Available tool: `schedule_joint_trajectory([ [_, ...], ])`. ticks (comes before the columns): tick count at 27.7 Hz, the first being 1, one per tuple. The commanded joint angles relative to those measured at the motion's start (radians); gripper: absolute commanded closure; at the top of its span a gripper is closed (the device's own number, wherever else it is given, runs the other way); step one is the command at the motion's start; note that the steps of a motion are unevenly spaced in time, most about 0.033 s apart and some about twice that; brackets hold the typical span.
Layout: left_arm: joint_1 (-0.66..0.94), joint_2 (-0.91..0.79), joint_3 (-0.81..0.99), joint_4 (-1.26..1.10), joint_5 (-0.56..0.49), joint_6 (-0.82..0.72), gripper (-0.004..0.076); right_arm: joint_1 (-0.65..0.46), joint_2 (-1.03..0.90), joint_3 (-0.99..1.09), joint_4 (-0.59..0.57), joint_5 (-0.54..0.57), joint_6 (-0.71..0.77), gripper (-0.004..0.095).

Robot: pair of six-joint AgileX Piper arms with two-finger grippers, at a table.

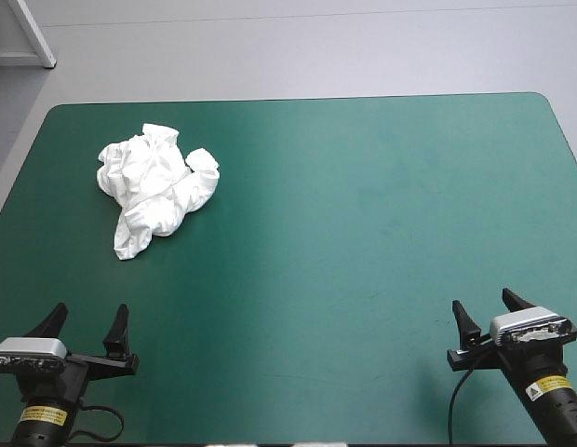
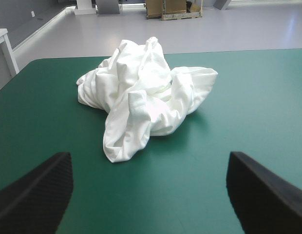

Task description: Fold the cloth

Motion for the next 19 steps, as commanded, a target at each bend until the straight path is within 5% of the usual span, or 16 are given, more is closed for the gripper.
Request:
schedule_joint_trajectory([
  [1,-0.005,0.021,-0.028,-0.005,-0.080,-0.006,0.0109,0.002,0.014,-0.036,-0.006,-0.076,-0.001,0.0220],
  [19,-0.005,0.073,-0.094,-0.005,-0.006,-0.004,0.0109,0.002,0.020,-0.053,-0.031,-0.005,0.003,0.0220],
])
